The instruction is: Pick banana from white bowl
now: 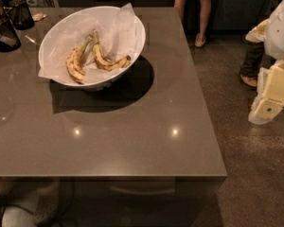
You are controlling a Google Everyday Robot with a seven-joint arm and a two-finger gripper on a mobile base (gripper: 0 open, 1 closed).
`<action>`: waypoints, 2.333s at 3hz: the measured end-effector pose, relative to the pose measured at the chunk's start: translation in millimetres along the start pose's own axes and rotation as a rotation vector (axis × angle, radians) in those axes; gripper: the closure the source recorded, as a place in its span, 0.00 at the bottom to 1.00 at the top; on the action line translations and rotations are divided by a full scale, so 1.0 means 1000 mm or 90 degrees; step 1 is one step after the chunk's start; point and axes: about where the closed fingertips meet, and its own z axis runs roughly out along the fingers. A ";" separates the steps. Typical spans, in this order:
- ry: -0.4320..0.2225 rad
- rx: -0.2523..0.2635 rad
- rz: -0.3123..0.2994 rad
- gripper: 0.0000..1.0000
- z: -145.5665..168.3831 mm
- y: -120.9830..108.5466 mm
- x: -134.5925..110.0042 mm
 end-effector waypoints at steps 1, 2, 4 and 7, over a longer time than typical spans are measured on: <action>0.000 0.000 0.000 0.00 0.000 0.000 0.000; 0.001 0.007 0.013 0.00 -0.001 -0.009 -0.016; 0.061 -0.009 -0.023 0.00 0.024 -0.038 -0.080; 0.044 0.026 -0.107 0.00 0.019 -0.052 -0.152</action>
Offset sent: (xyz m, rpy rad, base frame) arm 0.0302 0.0327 0.0132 0.0014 0.0037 -0.0617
